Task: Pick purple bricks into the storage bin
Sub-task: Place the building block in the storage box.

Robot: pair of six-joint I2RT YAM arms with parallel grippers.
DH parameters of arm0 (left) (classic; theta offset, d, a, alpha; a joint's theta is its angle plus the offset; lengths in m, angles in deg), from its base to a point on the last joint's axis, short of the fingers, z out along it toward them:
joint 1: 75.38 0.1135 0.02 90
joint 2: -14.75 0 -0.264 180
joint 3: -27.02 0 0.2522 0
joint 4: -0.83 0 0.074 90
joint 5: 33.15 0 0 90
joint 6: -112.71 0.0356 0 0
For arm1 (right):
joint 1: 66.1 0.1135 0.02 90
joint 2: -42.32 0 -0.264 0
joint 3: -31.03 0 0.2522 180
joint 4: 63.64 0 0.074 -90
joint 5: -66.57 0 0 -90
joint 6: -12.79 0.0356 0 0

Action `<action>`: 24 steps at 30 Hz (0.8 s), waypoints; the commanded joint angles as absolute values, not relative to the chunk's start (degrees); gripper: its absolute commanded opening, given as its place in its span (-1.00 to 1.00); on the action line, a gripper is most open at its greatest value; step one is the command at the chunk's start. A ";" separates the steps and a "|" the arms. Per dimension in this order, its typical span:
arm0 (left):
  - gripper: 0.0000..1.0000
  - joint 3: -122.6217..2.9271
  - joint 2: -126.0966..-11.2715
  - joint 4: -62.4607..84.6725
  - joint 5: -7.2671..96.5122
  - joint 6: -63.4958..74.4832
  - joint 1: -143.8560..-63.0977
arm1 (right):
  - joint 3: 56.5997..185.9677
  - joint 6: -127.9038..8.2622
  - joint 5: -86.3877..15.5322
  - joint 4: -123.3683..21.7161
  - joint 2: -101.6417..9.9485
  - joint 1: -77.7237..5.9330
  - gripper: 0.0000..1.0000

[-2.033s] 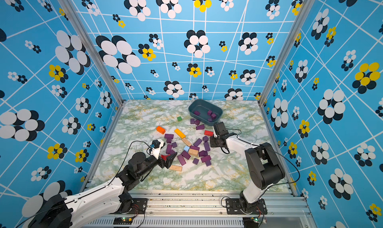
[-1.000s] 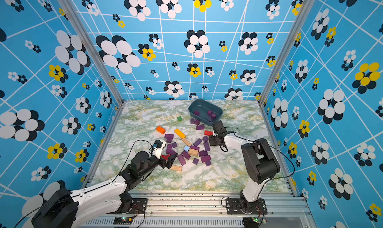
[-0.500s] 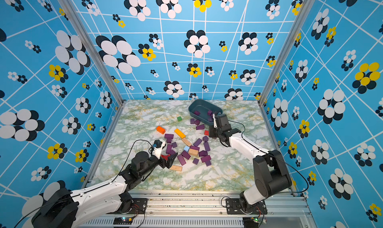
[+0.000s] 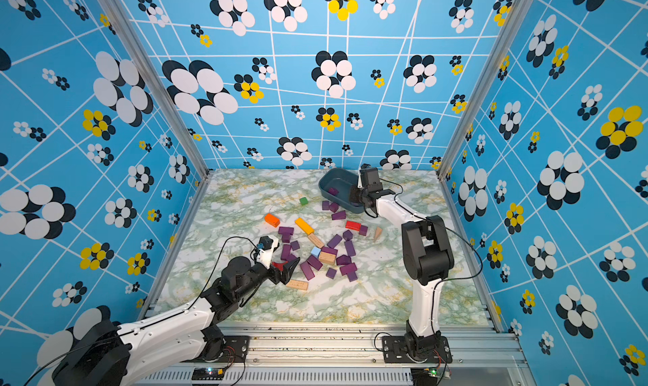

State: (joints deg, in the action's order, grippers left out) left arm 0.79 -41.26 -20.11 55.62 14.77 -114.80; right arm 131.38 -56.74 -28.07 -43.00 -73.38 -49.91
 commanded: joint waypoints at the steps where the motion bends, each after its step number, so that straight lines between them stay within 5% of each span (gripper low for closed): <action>1: 0.99 0.20 -40.54 -19.72 55.43 14.62 -115.02 | 135.74 -55.68 -28.83 -40.15 -75.78 -50.28 -0.61; 4: 0.99 0.16 -40.73 -19.76 54.88 14.72 -114.99 | 138.07 -55.74 -29.19 -39.77 -77.19 -50.33 -0.52; 10: 0.99 0.16 -41.16 -19.95 55.07 14.63 -114.97 | 136.93 -57.44 -27.24 -40.01 -75.72 -50.41 0.04; 24: 0.99 0.08 -40.55 -19.54 55.36 13.88 -114.97 | 121.15 -57.47 -22.72 -43.66 -59.38 -49.66 0.19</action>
